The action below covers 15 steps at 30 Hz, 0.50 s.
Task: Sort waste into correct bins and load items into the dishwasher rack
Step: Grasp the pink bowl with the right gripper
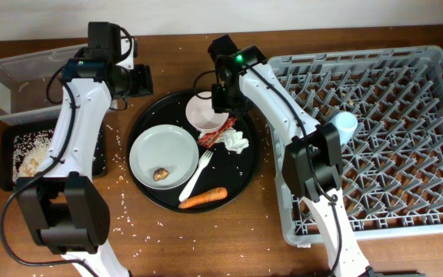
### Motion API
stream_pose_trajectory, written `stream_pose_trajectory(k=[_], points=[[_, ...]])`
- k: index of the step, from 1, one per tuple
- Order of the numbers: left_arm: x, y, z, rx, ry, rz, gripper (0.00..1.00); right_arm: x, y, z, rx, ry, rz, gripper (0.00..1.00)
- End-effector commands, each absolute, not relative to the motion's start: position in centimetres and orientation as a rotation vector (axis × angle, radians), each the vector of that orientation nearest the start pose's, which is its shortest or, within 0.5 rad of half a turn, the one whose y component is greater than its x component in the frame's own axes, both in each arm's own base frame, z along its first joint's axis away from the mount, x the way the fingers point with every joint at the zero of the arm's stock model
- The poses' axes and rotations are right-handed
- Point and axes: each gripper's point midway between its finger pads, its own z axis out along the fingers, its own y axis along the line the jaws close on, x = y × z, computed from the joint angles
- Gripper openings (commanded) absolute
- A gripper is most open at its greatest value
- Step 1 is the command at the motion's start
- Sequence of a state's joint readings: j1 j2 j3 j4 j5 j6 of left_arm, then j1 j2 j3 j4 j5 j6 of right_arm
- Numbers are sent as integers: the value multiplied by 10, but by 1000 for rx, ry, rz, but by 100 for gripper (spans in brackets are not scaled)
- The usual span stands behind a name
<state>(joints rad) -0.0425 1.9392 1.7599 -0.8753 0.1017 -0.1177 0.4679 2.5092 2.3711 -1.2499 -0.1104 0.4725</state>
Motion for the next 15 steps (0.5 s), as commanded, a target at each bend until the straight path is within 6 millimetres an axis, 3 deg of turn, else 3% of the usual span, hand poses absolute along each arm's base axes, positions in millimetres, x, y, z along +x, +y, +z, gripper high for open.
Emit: stream_pose_trajectory(k=[1,4,6,9,13,15], points=[[487,-39,173,-66,2605,-205,61,457,269,37,-32,3041,278,30],[487,-39,173,-66,2606,-205,61,454,269,25,-27,3063,263,26],[487,-39,173,-66,2605,-205,61,454,269,19,-23,3073,257,8],[487,-39,173,-67,2605,-204,61,463,266,35,-8,3032,283,4],[487,-38,173,-68,2605,-200,61,489,246,122,3,2865,359,4],[488,-38,173,-68,2604,-199,62,495,217,180,41,2763,281,4]])
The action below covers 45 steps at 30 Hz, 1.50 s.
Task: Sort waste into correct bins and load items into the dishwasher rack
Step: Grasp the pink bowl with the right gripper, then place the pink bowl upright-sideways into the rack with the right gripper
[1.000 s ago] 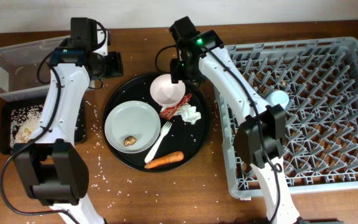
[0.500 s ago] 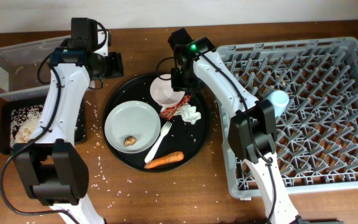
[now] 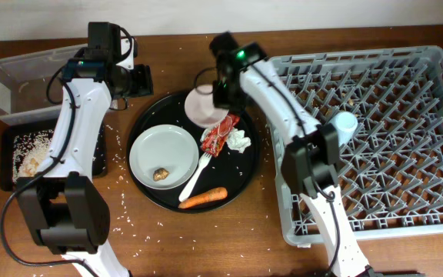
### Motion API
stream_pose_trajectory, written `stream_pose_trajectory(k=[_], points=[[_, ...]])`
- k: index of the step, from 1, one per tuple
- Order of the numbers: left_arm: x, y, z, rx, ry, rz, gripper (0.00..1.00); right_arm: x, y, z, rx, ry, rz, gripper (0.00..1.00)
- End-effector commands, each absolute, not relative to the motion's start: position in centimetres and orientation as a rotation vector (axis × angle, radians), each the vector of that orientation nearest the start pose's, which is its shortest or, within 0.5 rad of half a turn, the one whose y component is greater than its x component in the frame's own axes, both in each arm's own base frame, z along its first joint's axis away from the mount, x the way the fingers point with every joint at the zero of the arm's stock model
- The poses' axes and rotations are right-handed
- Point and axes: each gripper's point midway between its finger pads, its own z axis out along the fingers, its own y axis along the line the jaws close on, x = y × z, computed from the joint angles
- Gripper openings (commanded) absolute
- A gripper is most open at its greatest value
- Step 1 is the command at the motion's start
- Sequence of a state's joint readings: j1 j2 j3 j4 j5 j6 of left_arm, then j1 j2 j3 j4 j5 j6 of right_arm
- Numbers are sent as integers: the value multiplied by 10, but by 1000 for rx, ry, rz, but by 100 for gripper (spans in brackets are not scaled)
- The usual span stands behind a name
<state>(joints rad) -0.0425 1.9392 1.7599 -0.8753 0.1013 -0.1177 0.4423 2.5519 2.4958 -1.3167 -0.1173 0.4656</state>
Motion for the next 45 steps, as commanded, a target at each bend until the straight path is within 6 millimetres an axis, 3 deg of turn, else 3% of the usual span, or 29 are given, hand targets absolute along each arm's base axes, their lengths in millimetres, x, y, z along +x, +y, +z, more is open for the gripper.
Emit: stream_pose_trajectory(k=[1,2,5,8,10,14,19,24,32,38,44,45], points=[[488,-38,173,-69,2604,-194,62,493,196,214,56,2698,200,4],[488,-34,172,-77,2604,-165,62,486,167,246,103,2637,62,4],[488,-31,172,-84,2603,-140,62,474,88,295,190,2477,-399,4],[490,-31,174,-83,2592,-141,62,479,40,309,161,2331,-896,4],[491,-31,174,-84,2592,-139,62,480,21,291,108,2306,-1188,4],[492,-25,174,-95,2584,-99,62,480,4,244,-13,2343,-1448,4],[498,-25,178,-93,2557,-101,62,493,3,205,-2,2281,-1514,4],[498,-24,178,-97,2557,-99,62,501,-3,200,68,2258,-1481,4],[499,-15,178,-121,2554,-91,63,493,33,171,-28,2427,-1296,4],[499,-9,177,-135,2556,-87,63,488,37,163,-45,2486,-1251,4],[500,-9,175,-134,2558,-88,64,455,70,140,-211,2696,-1139,21],[500,-9,175,-134,2558,-88,63,451,80,140,-249,2692,-1141,31]])
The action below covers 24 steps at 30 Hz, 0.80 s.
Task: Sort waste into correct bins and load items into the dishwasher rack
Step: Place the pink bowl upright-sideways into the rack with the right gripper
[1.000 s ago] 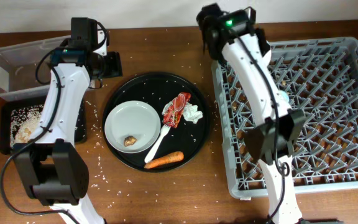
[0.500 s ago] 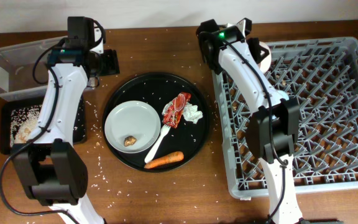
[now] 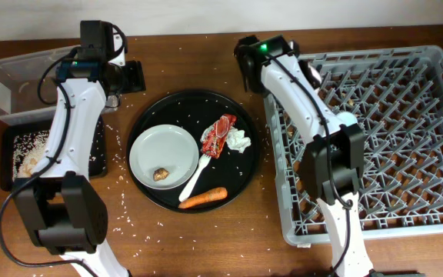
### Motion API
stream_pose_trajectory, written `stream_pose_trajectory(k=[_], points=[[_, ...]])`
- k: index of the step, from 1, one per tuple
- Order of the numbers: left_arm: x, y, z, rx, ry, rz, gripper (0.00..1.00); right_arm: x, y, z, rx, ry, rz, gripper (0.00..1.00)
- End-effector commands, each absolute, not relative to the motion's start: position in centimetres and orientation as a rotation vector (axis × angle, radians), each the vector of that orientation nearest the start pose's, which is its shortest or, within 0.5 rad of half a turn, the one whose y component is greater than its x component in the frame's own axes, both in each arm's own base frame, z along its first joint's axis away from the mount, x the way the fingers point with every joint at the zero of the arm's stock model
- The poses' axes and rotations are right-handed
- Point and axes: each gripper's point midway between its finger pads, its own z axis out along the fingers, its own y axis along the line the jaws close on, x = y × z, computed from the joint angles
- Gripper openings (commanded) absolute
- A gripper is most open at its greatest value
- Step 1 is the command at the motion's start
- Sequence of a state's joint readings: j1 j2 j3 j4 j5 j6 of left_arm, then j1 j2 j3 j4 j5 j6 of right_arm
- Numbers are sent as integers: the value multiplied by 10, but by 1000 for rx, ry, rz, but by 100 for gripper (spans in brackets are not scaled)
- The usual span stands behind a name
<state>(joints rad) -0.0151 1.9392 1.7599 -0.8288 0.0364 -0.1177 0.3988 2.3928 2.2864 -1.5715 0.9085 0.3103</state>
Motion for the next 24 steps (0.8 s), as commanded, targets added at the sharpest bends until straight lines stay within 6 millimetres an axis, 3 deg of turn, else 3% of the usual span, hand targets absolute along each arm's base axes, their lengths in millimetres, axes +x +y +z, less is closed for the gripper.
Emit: stream_pose_trajectory(k=[1,3,4,6,10,13,15,17,19,22,24], points=[[500,-9,175,-134,2558,-88,63,450,86,140,-269,2687,-1138,46],[500,-9,175,-134,2558,-88,63,447,94,141,-297,2681,-1136,76],[500,-9,175,-134,2558,-88,63,448,96,145,-286,2681,-1110,84],[500,-10,175,-134,2558,-88,64,451,98,154,-243,2698,-1026,84],[500,-10,175,-134,2558,-89,67,465,104,212,-87,2659,-725,84],[498,-10,174,-134,2566,-89,71,466,147,244,-229,2651,-331,87],[494,-12,171,-96,2588,-91,79,460,172,243,-270,2684,-130,87],[483,-23,166,52,2633,-138,79,451,196,233,-319,2741,64,87],[467,-31,159,81,2698,-198,79,444,216,229,-356,2767,215,84],[437,-65,163,272,2743,-469,73,442,219,226,-365,2775,226,83],[412,-80,157,379,2814,-517,69,448,212,227,-343,2762,189,84]])
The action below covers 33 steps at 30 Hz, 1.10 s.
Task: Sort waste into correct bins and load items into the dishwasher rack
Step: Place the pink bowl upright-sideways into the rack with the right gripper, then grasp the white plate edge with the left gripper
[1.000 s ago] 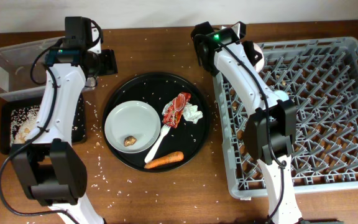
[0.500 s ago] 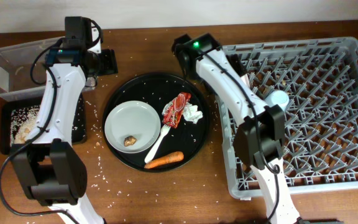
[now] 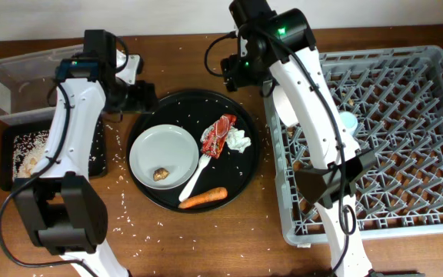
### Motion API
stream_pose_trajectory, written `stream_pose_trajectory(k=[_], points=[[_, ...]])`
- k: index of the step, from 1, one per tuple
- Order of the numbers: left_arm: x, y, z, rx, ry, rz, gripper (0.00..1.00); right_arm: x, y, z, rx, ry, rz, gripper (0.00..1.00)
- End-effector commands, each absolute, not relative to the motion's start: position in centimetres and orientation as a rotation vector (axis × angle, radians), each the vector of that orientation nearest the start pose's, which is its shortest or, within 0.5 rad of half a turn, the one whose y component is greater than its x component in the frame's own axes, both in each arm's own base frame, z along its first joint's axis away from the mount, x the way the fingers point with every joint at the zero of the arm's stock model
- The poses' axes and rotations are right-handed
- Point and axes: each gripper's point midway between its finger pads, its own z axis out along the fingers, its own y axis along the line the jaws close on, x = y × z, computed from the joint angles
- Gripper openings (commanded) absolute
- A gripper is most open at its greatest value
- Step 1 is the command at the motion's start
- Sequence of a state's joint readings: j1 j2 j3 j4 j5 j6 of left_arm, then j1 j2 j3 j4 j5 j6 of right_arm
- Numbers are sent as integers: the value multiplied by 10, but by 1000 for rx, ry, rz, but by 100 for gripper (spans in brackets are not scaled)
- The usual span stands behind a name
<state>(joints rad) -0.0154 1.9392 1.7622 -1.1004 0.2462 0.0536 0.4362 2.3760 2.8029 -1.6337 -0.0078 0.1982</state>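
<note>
A round black tray (image 3: 141, 181) holds a white plate (image 3: 164, 152) with a brown food scrap (image 3: 161, 175), a white fork (image 3: 197, 175), a carrot (image 3: 203, 198), a red wrapper (image 3: 220, 135) and a crumpled tissue (image 3: 239, 140). My right gripper (image 3: 231, 71) hangs over the tray's far rim, open and holding nothing. A white bowl (image 3: 285, 104) stands in the grey dishwasher rack (image 3: 406, 69) at its near-left part, half hidden by my right arm. My left gripper (image 3: 148, 98) is at the tray's upper left edge, apparently open and empty.
A light blue cup (image 3: 348, 121) sits in the rack. At the far left are a clear plastic bin (image 3: 18, 81) and, in front of it, a black bin (image 3: 21, 154) with rice in it. Rice grains are scattered on the wooden table.
My right gripper has swung from the rack's left corner back over the tray's far rim, and a white bowl now shows in the rack. My left gripper has come down to the tray's upper left edge.
My right gripper was at the white bowl on the tray's far side, then had it lifted and tilted. Later the bowl was off the tray and the arm was at the rack's corner. Now the bowl stands in the rack and both grippers are by the tray.
</note>
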Motion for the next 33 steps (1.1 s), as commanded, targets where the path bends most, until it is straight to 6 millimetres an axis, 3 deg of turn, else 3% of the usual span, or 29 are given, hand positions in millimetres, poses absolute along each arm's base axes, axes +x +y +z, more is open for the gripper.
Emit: stream_pose_trajectory(k=[1,3,5,9,11,15,19,21,24,27,31,33], points=[[392,-96,151,481,2874,-521,64,453,201,227,-314,2761,166,83],[379,-112,141,501,2936,-467,56,459,188,227,-273,2764,159,84],[369,-146,119,483,2975,-370,56,470,160,227,-189,2768,145,84],[362,-170,96,618,2939,-192,61,477,128,226,-97,2780,124,84],[364,-174,79,648,2898,-110,61,477,116,225,-100,2791,110,84],[372,-172,47,546,2900,-110,59,476,111,224,-97,2798,79,84],[371,-159,11,539,2975,-12,49,474,110,224,-97,2807,77,84],[369,-156,-1,540,3003,4,37,473,110,223,-98,2812,75,84],[370,-152,-2,524,3009,5,25,473,110,223,-97,2811,75,84],[371,-152,-2,523,3009,6,3,474,110,224,-97,2808,76,84],[368,-150,2,526,3028,13,1,475,110,224,-97,2801,78,84],[368,-150,15,529,3048,20,1,476,110,224,-97,2800,77,84]])
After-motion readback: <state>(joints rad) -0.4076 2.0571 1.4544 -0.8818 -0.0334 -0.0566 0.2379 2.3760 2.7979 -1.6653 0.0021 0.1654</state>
